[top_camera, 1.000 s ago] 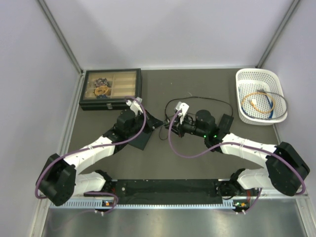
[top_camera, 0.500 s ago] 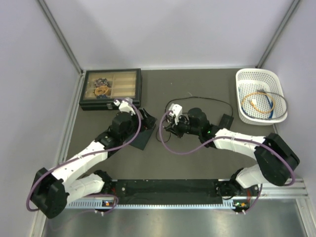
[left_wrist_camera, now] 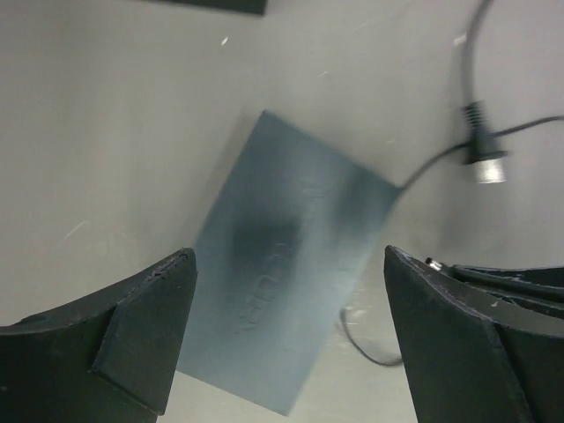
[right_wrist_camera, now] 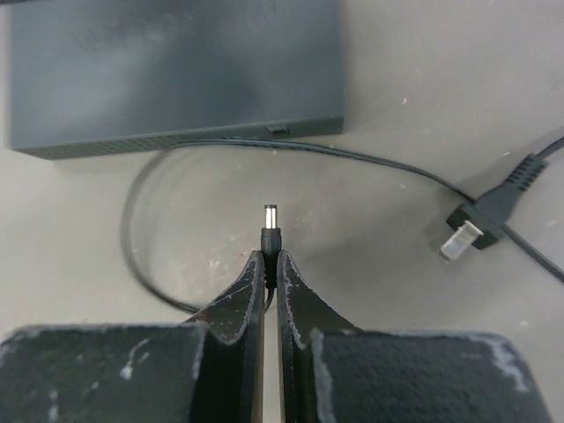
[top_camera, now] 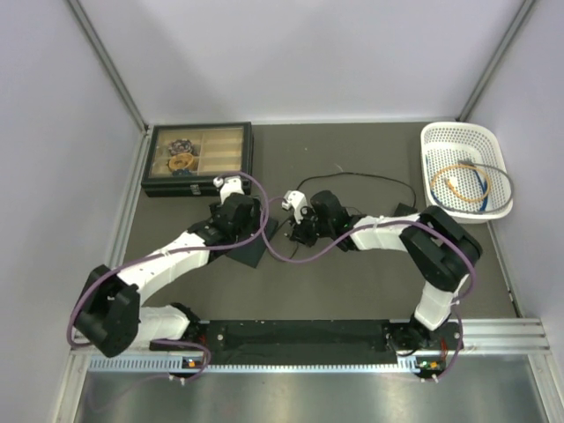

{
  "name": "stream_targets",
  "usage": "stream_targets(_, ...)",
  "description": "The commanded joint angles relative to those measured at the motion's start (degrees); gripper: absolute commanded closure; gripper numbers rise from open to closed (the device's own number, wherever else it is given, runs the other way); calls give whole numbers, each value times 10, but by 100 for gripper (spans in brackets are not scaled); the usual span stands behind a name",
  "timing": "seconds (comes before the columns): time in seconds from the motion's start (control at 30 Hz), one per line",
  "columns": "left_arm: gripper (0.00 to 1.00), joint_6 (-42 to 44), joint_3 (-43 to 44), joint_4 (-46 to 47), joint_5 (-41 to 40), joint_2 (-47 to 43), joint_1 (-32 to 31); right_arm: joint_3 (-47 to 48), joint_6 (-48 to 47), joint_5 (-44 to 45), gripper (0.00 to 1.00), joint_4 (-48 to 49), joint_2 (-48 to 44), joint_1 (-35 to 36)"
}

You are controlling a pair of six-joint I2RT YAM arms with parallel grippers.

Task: Insert the plug into the switch port
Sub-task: Pick up the power from the center of the board.

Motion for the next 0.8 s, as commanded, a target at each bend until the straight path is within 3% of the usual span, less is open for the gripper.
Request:
stream_targets(0.0, 11, 16, 28, -13, -21, 36, 6, 31, 1, -11, 100, 51, 36, 0)
stream_targets(0.33, 14, 15, 37, 2, -2, 87, 12, 42, 12, -8, 100, 97, 68, -1)
stream_targets(0.77, 14, 12, 35, 15, 22, 111, 14, 73, 8, -8, 100, 67, 68, -3)
